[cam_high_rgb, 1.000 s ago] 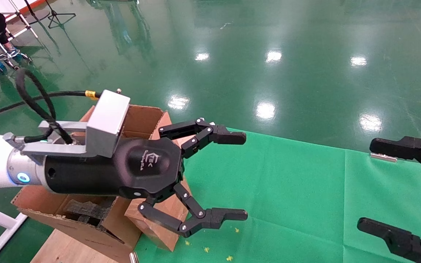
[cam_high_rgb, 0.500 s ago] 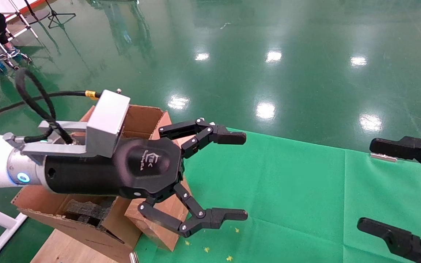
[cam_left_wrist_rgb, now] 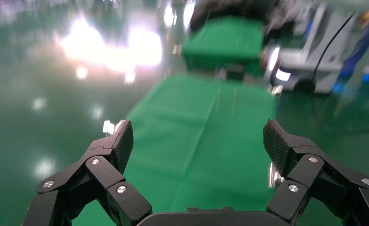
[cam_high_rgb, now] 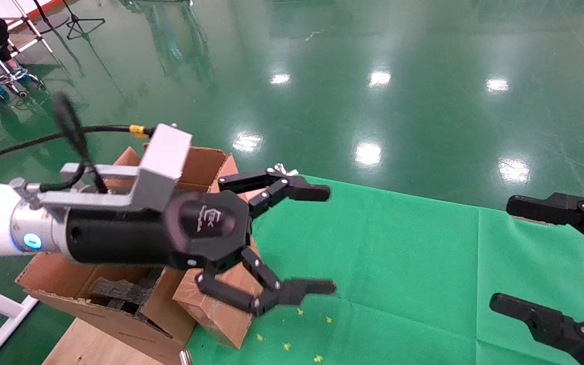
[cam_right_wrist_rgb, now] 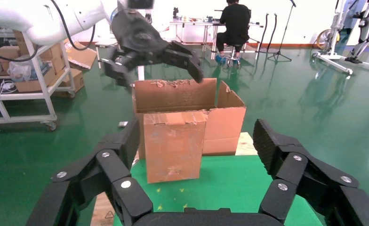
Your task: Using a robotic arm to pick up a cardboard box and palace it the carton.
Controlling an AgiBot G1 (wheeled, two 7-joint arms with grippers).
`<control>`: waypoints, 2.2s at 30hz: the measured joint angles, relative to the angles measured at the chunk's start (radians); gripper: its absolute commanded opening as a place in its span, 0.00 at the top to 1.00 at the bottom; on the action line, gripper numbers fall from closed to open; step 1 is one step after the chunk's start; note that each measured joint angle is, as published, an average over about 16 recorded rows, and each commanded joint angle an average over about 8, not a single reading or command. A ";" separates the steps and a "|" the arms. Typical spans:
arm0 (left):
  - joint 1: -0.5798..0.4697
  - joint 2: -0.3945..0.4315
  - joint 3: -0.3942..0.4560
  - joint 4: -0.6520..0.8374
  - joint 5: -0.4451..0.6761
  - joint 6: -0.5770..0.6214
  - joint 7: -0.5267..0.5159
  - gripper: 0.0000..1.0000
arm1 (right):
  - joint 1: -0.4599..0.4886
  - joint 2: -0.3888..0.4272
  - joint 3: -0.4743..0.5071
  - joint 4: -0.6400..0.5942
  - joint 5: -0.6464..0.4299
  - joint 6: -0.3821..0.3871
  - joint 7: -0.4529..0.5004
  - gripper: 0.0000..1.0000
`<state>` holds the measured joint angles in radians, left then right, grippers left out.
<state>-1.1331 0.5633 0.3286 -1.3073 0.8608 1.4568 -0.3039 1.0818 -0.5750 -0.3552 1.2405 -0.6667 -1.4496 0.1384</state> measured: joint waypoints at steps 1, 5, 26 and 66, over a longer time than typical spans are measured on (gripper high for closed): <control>-0.011 -0.006 0.009 -0.004 0.022 -0.005 -0.022 0.00 | 0.000 0.000 0.000 0.000 0.000 0.000 0.000 1.00; -0.069 -0.032 0.051 -0.022 0.130 -0.015 -0.122 0.00 | 0.000 0.000 0.000 0.000 0.000 0.000 0.000 1.00; -0.280 -0.057 0.185 -0.024 0.460 0.020 -0.492 0.00 | 0.000 0.000 0.000 0.000 0.000 0.000 0.000 1.00; -0.649 0.027 0.743 -0.008 0.723 0.116 -1.089 1.00 | 0.000 0.000 0.000 0.000 0.001 0.001 0.000 0.00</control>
<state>-1.7820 0.5907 1.0718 -1.3150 1.5835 1.5731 -1.3928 1.0814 -0.5747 -0.3551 1.2400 -0.6660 -1.4490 0.1383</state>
